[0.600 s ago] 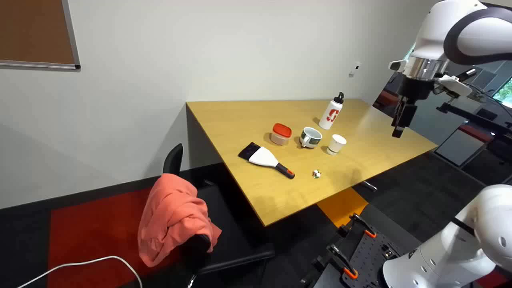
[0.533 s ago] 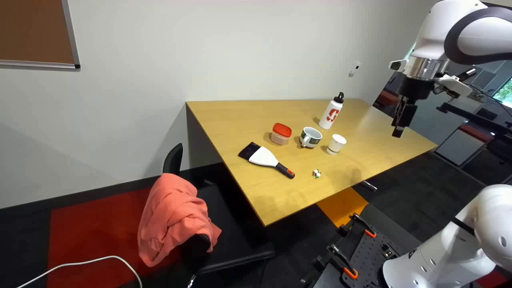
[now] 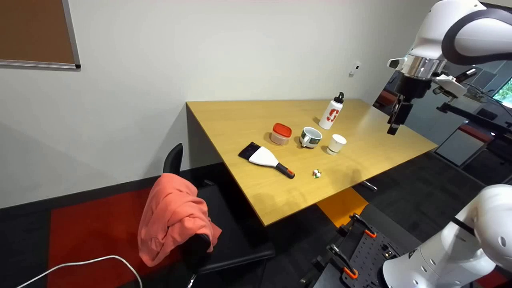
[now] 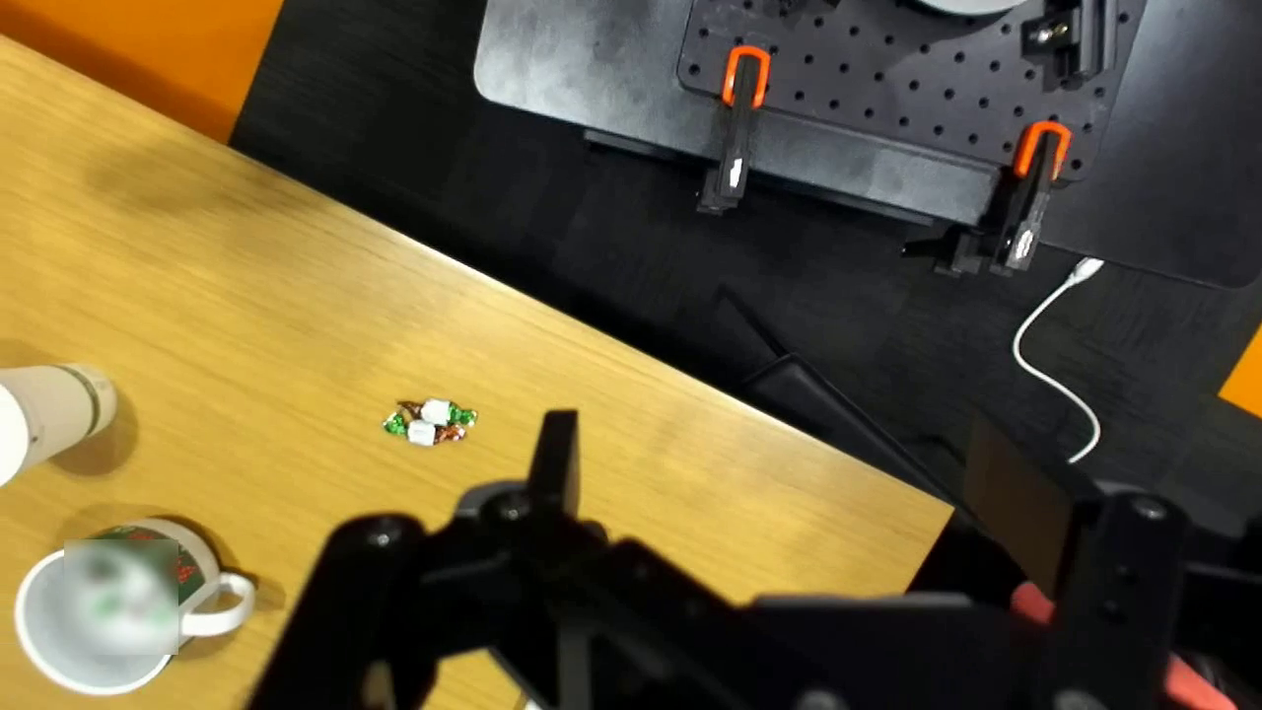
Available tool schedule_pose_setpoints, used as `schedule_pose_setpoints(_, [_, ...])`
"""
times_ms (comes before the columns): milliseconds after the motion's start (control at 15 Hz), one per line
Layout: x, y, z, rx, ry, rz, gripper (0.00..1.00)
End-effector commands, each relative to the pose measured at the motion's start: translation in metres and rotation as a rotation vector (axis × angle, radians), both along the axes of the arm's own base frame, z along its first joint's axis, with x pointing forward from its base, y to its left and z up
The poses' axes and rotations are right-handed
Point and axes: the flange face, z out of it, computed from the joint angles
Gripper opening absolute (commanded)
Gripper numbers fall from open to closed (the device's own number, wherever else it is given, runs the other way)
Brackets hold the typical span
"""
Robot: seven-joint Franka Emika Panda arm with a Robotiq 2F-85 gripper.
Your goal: Move the cup
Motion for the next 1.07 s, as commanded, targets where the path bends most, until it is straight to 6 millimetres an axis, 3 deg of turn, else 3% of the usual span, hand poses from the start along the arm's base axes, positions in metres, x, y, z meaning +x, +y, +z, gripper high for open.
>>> schedule_pose_setpoints(0, [0.034,-0.031,-0.001,0.013,-0.097,-0.038,1.0])
schedule_pose_setpoints(333, [0.081,-0.094,-0.012,0.007,-0.246,-0.087,1.0])
schedule_pose_setpoints(600, [0.102,-0.138,-0.022,0.007,-0.317,-0.122,1.0])
schedule_pose_setpoints(733, [0.099,-0.147,-0.018,0.0,-0.343,-0.148,1.0])
schedule_pose_setpoints(800, [0.096,-0.138,-0.026,0.003,-0.312,-0.142,1.0])
schedule_pose_setpoints(1000, [0.096,-0.146,-0.024,-0.006,-0.319,-0.156,1.0])
